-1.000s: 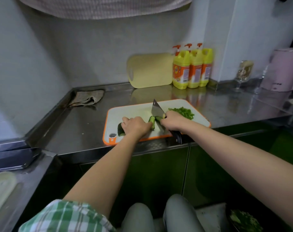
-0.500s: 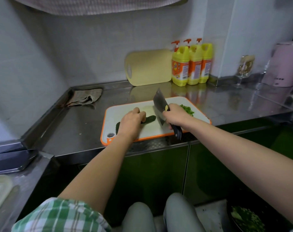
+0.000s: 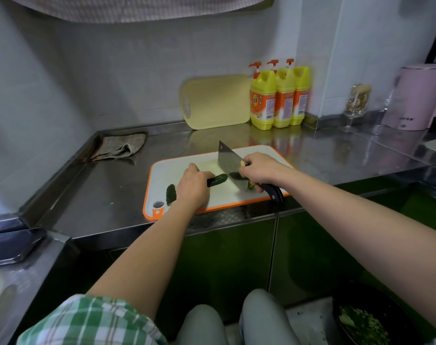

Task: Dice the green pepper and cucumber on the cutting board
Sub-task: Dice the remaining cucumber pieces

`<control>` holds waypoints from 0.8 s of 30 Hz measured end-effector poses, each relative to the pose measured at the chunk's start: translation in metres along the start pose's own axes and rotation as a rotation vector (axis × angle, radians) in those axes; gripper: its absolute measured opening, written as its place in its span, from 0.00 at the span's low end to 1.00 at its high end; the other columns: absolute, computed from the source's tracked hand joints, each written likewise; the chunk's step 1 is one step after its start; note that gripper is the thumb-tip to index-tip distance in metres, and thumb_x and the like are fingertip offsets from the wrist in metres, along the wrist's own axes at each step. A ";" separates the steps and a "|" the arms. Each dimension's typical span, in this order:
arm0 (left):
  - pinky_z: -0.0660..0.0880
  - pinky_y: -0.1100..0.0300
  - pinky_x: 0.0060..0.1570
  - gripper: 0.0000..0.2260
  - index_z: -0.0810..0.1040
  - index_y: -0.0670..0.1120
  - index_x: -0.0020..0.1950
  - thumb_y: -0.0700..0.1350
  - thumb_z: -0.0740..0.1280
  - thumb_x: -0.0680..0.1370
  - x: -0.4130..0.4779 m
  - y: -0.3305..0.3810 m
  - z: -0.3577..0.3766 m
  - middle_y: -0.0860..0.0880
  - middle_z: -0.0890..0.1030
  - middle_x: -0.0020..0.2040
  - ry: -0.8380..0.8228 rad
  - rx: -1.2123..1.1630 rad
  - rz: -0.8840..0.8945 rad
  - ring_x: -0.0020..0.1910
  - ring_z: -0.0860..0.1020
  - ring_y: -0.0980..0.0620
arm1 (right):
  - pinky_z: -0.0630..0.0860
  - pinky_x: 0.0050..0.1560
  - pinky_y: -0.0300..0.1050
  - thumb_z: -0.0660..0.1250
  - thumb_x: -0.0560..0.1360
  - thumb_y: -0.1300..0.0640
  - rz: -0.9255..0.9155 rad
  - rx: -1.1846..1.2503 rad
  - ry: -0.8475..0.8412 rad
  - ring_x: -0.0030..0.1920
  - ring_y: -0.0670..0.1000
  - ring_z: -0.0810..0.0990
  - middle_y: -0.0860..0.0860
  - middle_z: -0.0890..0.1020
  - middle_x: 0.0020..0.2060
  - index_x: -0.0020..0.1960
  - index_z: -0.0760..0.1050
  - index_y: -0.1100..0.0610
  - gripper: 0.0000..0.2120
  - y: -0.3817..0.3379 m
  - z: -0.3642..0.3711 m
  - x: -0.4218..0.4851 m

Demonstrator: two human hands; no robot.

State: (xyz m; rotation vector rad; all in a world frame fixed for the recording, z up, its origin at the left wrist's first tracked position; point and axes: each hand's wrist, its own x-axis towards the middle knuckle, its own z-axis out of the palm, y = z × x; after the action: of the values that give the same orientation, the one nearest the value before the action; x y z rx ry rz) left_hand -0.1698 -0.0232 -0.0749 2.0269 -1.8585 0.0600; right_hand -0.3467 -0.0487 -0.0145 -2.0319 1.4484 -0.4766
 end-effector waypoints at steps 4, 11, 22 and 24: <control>0.69 0.56 0.52 0.17 0.80 0.51 0.60 0.33 0.62 0.78 0.005 0.000 -0.001 0.45 0.70 0.55 -0.017 -0.042 0.070 0.56 0.71 0.43 | 0.72 0.28 0.42 0.57 0.78 0.61 0.012 0.046 0.025 0.25 0.53 0.74 0.55 0.75 0.29 0.43 0.69 0.58 0.06 0.004 0.002 0.000; 0.68 0.57 0.58 0.19 0.77 0.47 0.63 0.32 0.62 0.76 0.001 -0.002 0.000 0.44 0.72 0.58 -0.003 -0.153 0.092 0.59 0.70 0.46 | 0.72 0.27 0.40 0.57 0.79 0.61 0.018 0.070 -0.058 0.23 0.51 0.74 0.54 0.75 0.29 0.47 0.71 0.61 0.06 0.002 0.006 -0.008; 0.68 0.50 0.55 0.21 0.80 0.51 0.61 0.62 0.61 0.77 -0.008 0.006 0.006 0.42 0.77 0.58 -0.022 -0.041 -0.239 0.59 0.69 0.40 | 0.70 0.25 0.37 0.56 0.78 0.60 -0.034 -0.097 -0.126 0.26 0.51 0.75 0.56 0.77 0.33 0.48 0.68 0.59 0.04 -0.014 0.013 -0.013; 0.67 0.51 0.56 0.18 0.79 0.52 0.61 0.60 0.62 0.78 -0.005 0.008 0.003 0.42 0.77 0.58 -0.048 -0.097 -0.228 0.61 0.68 0.40 | 0.69 0.25 0.37 0.55 0.77 0.60 -0.032 -0.100 -0.112 0.26 0.51 0.75 0.56 0.76 0.33 0.44 0.67 0.59 0.05 -0.014 0.014 -0.014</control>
State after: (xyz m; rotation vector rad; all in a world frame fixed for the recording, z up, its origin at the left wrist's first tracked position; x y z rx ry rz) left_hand -0.1789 -0.0193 -0.0774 2.1736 -1.6119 -0.1396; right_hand -0.3327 -0.0290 -0.0156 -2.1273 1.3993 -0.3029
